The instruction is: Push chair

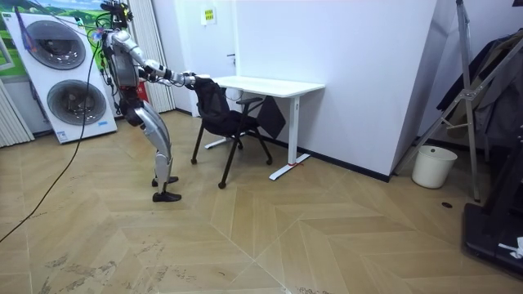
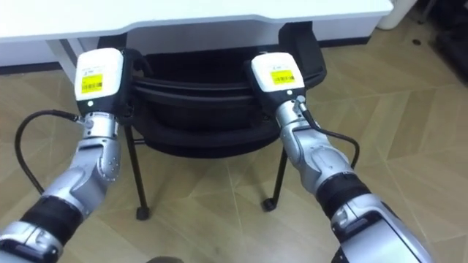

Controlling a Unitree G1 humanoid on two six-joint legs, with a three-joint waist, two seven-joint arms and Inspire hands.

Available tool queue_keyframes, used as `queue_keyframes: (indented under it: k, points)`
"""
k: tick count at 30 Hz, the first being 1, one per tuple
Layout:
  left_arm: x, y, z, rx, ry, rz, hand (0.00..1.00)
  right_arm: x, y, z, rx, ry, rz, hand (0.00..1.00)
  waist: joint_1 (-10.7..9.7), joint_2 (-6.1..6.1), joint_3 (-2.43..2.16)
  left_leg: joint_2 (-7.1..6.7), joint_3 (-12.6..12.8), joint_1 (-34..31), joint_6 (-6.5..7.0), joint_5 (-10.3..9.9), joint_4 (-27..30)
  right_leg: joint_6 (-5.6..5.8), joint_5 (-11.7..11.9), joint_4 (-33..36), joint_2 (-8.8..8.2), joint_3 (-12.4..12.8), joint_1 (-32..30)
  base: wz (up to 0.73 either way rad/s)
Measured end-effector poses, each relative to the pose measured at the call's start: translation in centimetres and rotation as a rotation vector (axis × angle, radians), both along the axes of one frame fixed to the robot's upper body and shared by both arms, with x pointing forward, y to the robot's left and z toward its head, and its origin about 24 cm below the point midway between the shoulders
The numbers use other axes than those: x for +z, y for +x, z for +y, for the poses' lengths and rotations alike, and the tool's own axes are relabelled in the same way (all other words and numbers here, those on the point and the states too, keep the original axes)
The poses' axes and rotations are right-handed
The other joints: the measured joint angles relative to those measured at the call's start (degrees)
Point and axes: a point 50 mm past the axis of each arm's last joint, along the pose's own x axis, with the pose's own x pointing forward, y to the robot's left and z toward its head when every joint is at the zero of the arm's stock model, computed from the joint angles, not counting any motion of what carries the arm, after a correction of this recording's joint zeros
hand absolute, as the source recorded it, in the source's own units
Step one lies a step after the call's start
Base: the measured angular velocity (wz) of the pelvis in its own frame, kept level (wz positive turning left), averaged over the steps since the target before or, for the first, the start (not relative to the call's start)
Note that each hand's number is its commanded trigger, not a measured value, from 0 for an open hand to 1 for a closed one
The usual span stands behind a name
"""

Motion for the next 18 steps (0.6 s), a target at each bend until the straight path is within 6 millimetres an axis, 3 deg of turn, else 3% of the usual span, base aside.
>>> queue_keyframes:
  k: [6, 9, 12, 15, 18]
  points:
    - [-0.1, -0.2, -0.1, -0.009, -0.007, 0.011, 0.00, 0.0, 0.1, -0.4, -0.017, -0.005, 0.034, 0.00, -0.39, 0.18, -0.16, 0.41, -1.06, 2.21, -0.48, 1.54, -3.76, -0.31, 1.96, -5.29, 1.43, -1.35, 3.29, 0.06]
    - [0.5, -0.3, 0.4, -0.005, -0.010, 0.009, 0.00, 1.3, 0.4, -0.3, 0.014, -0.028, 0.009, 0.00, -1.97, 0.25, -0.29, 0.36, -0.99, 2.72, -0.52, 3.38, -6.99, -0.42, 3.62, -8.54, 1.88, -1.80, 3.81, 0.01]
    - [1.9, 0.0, 1.2, 0.002, -0.006, 0.009, 0.00, 4.5, 0.7, -1.2, 0.072, -0.072, -0.100, 0.00, -3.24, 0.17, -0.43, 0.49, -0.90, 3.06, -0.70, 5.58, -10.12, -0.78, 6.17, -12.33, 2.89, -2.01, 4.50, 0.00]
    - [3.9, 0.4, 2.7, -0.011, 0.085, -0.010, 0.00, 7.4, 0.6, -3.3, 0.102, -0.160, -0.176, 0.00, -4.95, 0.14, -0.58, 0.44, -0.63, 5.31, -0.84, 7.77, -14.26, -0.93, 8.54, -16.87, 3.88, -1.21, 6.66, -0.03]
    - [6.4, 0.6, 5.2, 0.012, 0.160, -0.022, 0.00, 13.5, 0.6, -5.1, 0.083, -0.166, -0.397, 0.00, -5.13, 0.34, -0.71, 0.28, 0.16, 7.16, -1.22, 8.86, -16.63, -1.11, 9.54, -18.87, 4.63, 0.12, 7.89, -0.19]
